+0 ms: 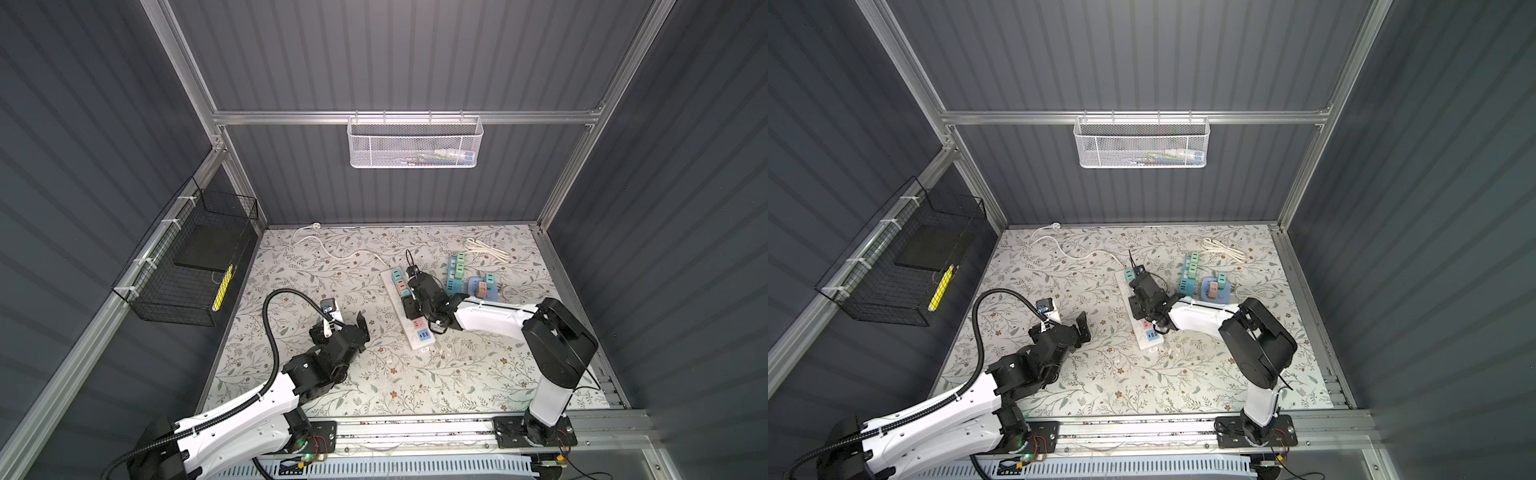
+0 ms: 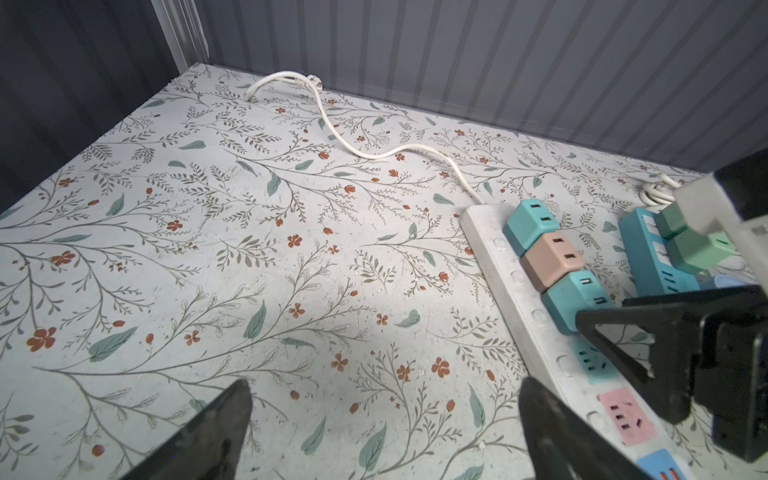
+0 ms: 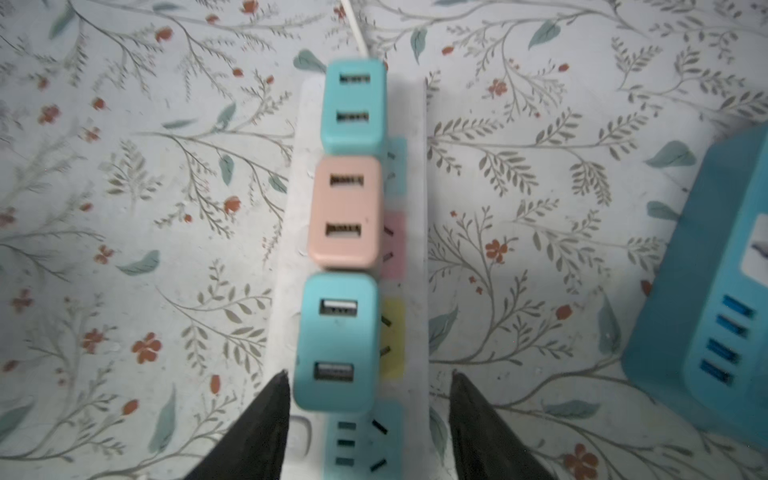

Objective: Insert the plug
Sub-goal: 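Press the teal adapter down into the socket with the right gripper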

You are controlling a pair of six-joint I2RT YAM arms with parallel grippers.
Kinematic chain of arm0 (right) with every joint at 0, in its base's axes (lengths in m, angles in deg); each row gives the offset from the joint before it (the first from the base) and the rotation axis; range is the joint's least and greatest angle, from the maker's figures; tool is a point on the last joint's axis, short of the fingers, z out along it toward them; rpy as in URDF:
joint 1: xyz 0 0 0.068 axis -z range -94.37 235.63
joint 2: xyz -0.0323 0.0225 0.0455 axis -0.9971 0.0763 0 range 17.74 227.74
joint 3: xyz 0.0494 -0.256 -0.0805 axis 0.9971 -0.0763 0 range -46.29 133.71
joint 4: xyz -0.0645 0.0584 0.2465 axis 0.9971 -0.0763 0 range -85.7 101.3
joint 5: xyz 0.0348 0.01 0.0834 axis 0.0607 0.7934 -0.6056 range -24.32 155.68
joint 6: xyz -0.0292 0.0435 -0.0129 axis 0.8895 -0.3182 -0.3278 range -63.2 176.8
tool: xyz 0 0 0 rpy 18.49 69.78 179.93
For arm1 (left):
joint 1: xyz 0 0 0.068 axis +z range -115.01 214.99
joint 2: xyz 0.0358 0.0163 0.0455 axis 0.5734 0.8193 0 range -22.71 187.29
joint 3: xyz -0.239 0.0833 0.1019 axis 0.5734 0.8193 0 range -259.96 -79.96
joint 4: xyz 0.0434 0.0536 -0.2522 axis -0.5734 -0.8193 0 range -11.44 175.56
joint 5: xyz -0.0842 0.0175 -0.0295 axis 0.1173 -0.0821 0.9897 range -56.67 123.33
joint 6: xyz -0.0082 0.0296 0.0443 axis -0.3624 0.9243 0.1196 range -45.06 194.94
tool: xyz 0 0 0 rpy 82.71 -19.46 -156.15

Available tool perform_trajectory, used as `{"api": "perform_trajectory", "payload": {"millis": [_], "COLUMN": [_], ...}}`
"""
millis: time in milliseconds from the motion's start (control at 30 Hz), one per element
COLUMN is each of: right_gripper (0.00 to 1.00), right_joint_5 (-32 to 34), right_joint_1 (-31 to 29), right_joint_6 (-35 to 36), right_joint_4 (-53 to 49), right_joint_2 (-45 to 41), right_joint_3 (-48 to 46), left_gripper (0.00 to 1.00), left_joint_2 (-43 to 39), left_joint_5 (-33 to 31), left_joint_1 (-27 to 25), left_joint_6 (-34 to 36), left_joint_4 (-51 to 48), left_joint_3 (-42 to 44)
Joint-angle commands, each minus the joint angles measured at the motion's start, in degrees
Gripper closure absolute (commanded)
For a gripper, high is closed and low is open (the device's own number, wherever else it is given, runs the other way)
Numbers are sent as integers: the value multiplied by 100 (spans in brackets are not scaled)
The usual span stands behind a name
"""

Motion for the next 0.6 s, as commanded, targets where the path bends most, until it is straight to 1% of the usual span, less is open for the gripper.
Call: {"api": "perform_trajectory", "payload": {"millis": [0, 67, 167, 333, 567], "right_gripper": [35, 34, 34, 34, 34], "right_joint_5": [-617, -785, -766, -706, -586], "right_joint_1": [123, 233, 356, 450, 522], "right_joint_6": [159, 158, 217, 272, 108], "right_joint_4": [-483, -547, -746, -892, -755], "right_joint_2": [-287, -329, -224, 55, 205], "right_joint_3": [363, 430, 646, 779, 424], "left_gripper": [0, 0, 0, 0, 0], "left_joint_2": [47, 84, 180, 330, 235], "left_joint_5": [-194, -142, -97, -97, -113], "left_joint_1": [33, 39, 37, 39, 38], "left_joint_6": [220, 279, 375, 344, 215], "left_joint_4": [-77, -5, 77, 70, -5], "left_joint_3": [-295, -323, -384, -480, -377]}}
